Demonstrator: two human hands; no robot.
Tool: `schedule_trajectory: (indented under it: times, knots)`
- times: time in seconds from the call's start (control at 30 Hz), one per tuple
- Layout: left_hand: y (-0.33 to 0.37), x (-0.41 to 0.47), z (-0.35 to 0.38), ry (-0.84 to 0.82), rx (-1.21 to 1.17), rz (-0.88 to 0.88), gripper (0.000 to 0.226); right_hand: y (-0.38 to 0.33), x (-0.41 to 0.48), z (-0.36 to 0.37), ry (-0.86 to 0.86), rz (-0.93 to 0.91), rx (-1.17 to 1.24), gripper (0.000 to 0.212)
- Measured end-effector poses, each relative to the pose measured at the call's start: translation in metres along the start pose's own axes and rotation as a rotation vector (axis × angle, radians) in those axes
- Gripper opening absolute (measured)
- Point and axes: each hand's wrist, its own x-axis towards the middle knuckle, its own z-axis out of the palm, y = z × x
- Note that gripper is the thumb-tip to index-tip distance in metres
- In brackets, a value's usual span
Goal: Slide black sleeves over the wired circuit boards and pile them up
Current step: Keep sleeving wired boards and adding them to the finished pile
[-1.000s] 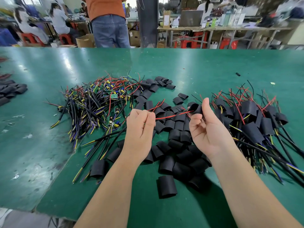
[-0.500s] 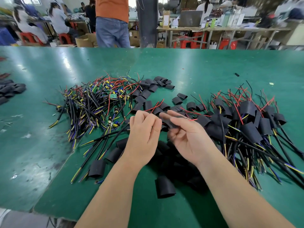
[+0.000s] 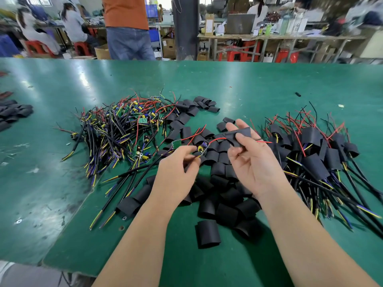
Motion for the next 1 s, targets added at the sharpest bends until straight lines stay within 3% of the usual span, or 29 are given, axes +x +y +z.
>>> schedule_trajectory:
  times: [0.07,0.3,0.57,0.83,1.0]
  knots:
    - [0.002,0.001,-0.002,0.021,-0.019,-0.021,0.017,-0.002,0.0,-0.001,0.021,-0.014,0.015,0.028]
    - [0.005,0.005,-0.007,0.06,-0.308,-0.068,0.013,-0.009,0.0,-0.003,0.157,-0.031,-0.003,0.026]
    - [0.005,0.004,-0.006,0.043,-0.428,-0.083,0.014,0.0,-0.006,-0.002,-0.13,0.009,-0.051,0.026]
    - [0.007,0.004,-0.009,0.027,-0.54,-0.094,0.012,0.005,-0.006,-0.002,-0.092,-0.064,-0.31,0.039]
    - [0.01,0.001,-0.01,-0.013,-0.58,-0.103,0.017,0.006,-0.007,-0.001,-0.145,-0.067,-0.326,0.037]
